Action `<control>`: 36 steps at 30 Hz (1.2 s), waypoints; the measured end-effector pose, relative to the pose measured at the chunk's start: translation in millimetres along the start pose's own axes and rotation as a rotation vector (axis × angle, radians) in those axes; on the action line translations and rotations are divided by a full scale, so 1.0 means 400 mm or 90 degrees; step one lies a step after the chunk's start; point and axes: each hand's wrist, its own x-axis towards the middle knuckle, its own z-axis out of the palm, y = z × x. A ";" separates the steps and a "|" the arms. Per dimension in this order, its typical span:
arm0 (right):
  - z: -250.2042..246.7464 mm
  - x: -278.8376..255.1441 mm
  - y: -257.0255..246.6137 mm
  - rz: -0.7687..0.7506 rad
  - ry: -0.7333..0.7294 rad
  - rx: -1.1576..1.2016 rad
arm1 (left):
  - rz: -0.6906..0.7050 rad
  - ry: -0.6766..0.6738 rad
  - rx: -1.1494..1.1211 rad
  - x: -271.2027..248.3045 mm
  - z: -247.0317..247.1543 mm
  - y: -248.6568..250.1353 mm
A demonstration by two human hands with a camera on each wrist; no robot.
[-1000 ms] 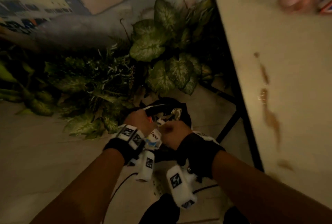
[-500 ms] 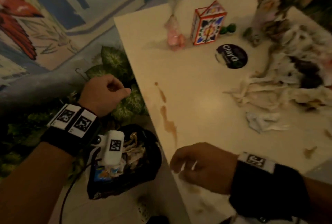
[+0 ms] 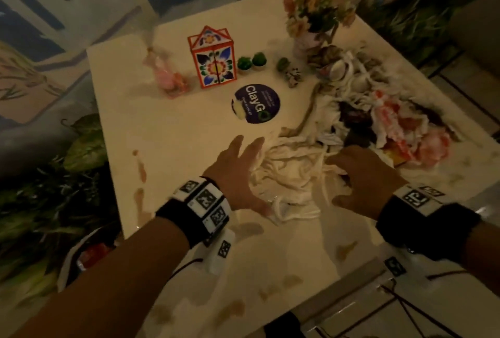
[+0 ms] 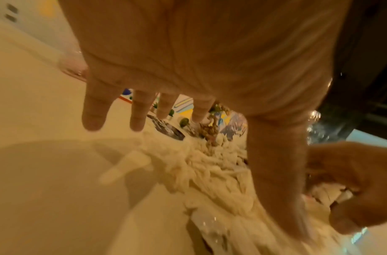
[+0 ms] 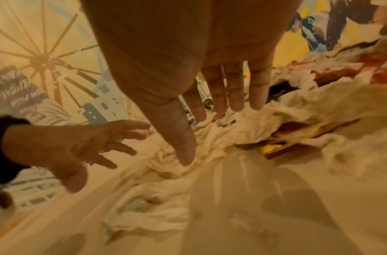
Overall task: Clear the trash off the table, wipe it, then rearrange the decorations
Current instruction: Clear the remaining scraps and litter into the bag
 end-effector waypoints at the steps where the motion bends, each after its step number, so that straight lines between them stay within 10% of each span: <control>1: 0.000 0.008 0.015 0.008 0.005 -0.031 | 0.004 -0.017 0.050 0.015 0.014 0.018; 13: 0.008 0.093 0.095 -0.004 -0.074 -0.053 | 0.045 0.009 0.275 0.109 0.089 0.119; 36: -0.129 0.174 0.084 0.043 0.051 0.227 | -0.073 0.326 -0.195 0.124 -0.020 0.117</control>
